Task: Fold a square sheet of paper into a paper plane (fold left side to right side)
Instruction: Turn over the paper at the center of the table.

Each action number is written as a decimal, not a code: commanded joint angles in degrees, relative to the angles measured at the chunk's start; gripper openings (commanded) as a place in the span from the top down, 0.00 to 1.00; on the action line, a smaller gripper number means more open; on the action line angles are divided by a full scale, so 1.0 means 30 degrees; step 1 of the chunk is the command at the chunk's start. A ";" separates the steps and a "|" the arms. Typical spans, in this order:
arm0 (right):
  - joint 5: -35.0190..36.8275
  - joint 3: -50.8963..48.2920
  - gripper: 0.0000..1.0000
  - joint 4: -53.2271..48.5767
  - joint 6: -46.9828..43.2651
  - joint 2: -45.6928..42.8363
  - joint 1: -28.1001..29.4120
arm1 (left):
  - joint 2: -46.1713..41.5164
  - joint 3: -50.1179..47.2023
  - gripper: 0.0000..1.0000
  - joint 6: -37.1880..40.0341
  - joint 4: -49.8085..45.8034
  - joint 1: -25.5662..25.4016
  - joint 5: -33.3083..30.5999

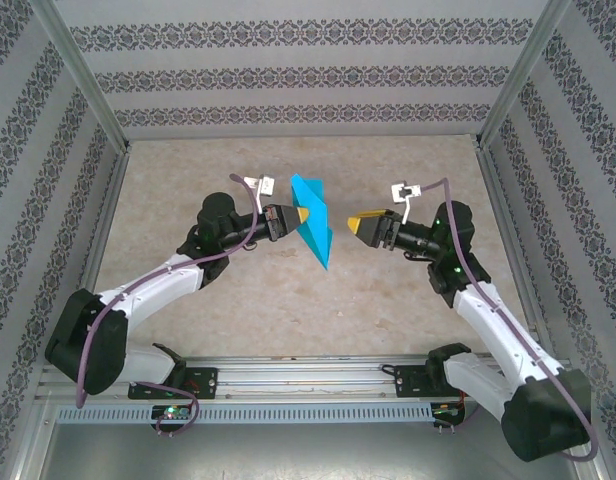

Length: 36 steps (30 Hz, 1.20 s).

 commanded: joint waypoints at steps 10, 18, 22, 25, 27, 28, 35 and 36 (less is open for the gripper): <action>-0.0740 -0.2436 0.02 -0.0537 0.0439 -0.1492 -0.0271 | -0.1118 -0.0211 1.00 0.0214 0.1689 -0.0388 0.0122; -0.0930 -0.1848 0.02 0.0631 -0.0152 0.0264 0.2050 | -0.0942 -0.0030 1.00 0.0078 0.2192 -0.0583 0.0543; -0.0881 -0.1231 0.02 0.1371 -0.0234 0.1386 0.3054 | -0.0797 0.0050 1.00 -0.0057 0.2460 -0.0717 0.0704; -0.0915 -0.0677 0.02 0.1890 -0.0206 0.2056 0.3548 | -0.0704 0.0086 1.00 -0.0127 0.2588 -0.0801 0.0807; -0.0964 -0.0286 0.05 0.2069 -0.0205 0.2422 0.3752 | -0.0635 0.0128 1.00 -0.0153 0.2629 -0.0856 0.0789; -0.0980 -0.0123 0.07 0.2105 -0.0205 0.2534 0.3794 | -0.0601 0.0137 1.00 -0.0175 0.2643 -0.0885 0.0803; -0.1048 0.0590 0.20 0.2136 -0.0205 0.3238 0.3806 | -0.0407 0.0227 1.00 -0.0292 0.2672 -0.0977 0.0931; -0.1035 0.0703 0.22 0.2107 -0.0223 0.3269 0.3798 | -0.0387 0.0232 1.00 -0.0318 0.2673 -0.0978 0.0937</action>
